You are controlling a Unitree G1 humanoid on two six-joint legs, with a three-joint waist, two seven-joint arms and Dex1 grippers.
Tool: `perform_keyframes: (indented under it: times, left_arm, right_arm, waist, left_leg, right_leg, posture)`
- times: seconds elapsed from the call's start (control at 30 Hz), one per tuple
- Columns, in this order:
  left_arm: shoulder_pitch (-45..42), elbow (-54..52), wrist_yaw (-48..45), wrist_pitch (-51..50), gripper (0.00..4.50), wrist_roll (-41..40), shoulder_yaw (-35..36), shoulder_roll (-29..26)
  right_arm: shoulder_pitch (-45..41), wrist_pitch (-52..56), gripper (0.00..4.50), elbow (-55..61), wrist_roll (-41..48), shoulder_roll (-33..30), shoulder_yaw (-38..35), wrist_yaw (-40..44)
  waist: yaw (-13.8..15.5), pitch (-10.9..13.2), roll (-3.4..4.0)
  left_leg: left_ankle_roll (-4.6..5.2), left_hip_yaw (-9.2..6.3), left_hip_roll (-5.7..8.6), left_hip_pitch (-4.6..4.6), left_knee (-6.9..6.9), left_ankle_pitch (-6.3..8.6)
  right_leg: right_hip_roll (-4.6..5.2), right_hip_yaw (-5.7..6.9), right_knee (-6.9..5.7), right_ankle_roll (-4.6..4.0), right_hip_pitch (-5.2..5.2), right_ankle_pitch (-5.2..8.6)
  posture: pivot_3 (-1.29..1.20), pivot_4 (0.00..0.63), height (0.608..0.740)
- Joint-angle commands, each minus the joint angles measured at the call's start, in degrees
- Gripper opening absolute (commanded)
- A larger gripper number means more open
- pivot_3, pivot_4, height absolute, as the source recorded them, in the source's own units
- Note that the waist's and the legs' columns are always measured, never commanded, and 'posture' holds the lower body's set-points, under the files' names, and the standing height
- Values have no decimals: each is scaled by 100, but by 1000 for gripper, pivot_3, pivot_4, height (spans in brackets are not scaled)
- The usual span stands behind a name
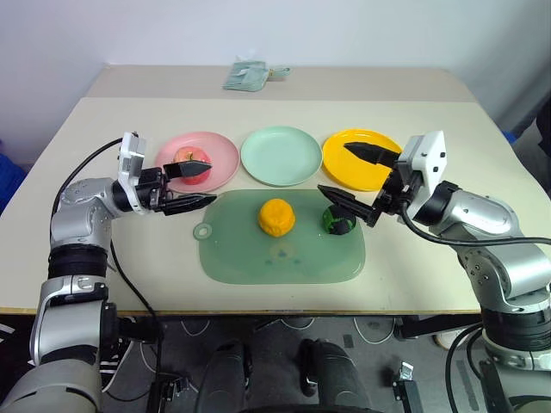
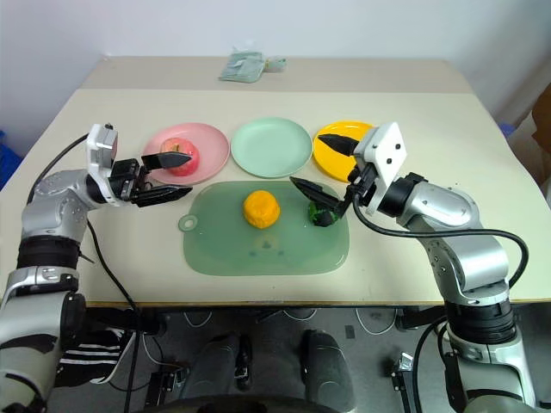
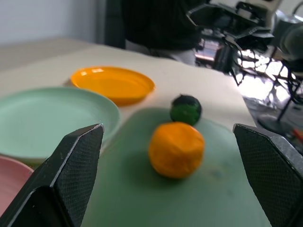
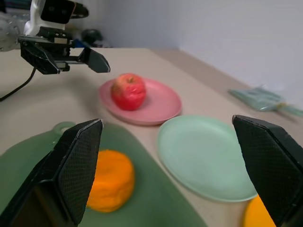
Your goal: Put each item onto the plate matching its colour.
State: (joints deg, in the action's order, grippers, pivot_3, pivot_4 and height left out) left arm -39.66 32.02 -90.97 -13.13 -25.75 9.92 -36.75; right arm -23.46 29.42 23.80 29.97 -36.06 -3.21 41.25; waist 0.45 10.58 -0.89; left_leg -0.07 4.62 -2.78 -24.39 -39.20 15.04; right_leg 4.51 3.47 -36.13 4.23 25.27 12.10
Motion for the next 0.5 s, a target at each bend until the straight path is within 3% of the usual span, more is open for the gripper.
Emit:
perform_keyframes:
  times: [0.03, 0.23, 0.5]
  left_arm:
    - [136, -323, -54, 43, 4472, -103, 72, -207]
    - [378, -497, -1, 121, 4472, -150, 158, -349]
    - [858, -1036, 213, 85, 4472, -335, 282, -401]
  right_arm:
    - [-284, 248, 4500, 363, -142, 177, 441, -244]
    - [-859, 688, 4500, -49, -1007, 605, 1640, -681]
    - [-1387, 1740, 4500, -643, -1033, 993, 2006, -638]
  waist:
    - [-13, 0, 1]
    - [-26, 0, 1]
    - [-10, 0, 1]
  left_leg:
    - [0, -1, 0, 0, 0, 0]
    - [0, 1, -2, -1, 0, 0]
    - [0, 2, -1, -4, 0, 0]
  right_leg:
    - [0, 0, 0, 0, 1, 0]
    - [0, 0, -2, -8, 5, 4]
    - [4, 0, 1, -12, 5, 6]
  posture:
    - [0, 150, 740]
    - [0, 150, 740]
    - [0, 150, 740]
